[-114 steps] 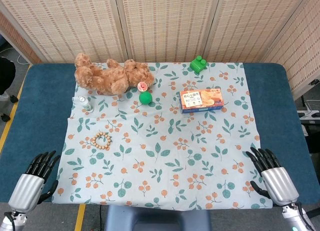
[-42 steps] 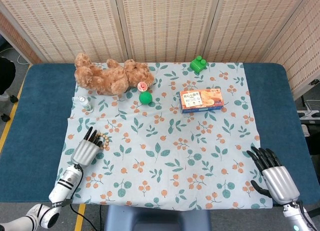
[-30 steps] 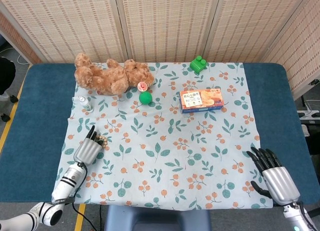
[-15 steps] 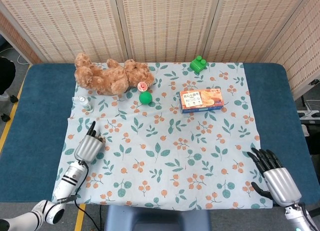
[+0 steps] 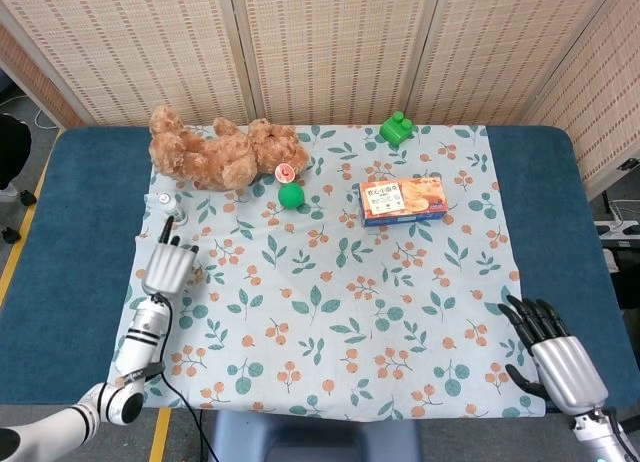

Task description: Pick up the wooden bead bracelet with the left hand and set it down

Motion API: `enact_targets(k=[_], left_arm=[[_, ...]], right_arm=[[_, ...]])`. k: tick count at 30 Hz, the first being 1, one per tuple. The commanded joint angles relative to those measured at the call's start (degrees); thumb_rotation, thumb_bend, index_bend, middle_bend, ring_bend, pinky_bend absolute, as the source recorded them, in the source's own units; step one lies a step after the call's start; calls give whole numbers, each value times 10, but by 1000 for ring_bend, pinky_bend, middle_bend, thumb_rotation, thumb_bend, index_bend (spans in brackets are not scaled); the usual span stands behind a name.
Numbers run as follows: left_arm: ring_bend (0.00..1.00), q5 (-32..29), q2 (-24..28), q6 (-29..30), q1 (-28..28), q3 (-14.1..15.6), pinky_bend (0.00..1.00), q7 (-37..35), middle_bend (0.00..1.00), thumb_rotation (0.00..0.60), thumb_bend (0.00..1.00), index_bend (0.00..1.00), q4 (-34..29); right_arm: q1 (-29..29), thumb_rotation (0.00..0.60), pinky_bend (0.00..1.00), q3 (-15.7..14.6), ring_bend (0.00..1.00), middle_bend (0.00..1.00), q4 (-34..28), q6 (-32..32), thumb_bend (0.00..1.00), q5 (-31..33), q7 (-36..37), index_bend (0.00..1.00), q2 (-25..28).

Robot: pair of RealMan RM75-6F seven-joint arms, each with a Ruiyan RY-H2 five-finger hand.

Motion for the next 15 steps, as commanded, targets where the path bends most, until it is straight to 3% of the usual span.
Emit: enact_targets(k=[1,3,5,9,11,15], left_arm=[[386,-160,53,-30,-28,-122,55,17,765,600,845,758,-119],[386,-226,56,-5,-34,-159,57,46,770,600,873,759,-140],[387,-347,70,12,-40,-203,62,103,779,600,901,763,-180],[408,-656,151,27,-54,-290,80,207,800,600,916,760,-310],[411,-778,193,19,-56,-334,81,212,802,600,919,758,-350],[410,-952,252,-45,-46,-388,75,191,794,600,916,749,-374]], right_arm=[[0,600,0,0,0,0,0,0,222,-1,2,0,1],[0,600,0,-1,0,0,0,-1,222,-2,4,0,2],[0,600,0,-2,0,0,1,-1,222,-3,6,0,3],[2,600,0,-3,0,0,2,-3,222,-7,8,0,5],[2,600,0,-4,0,0,2,-4,223,-7,8,0,4],[2,600,0,-7,0,0,0,-6,222,-13,6,0,4]])
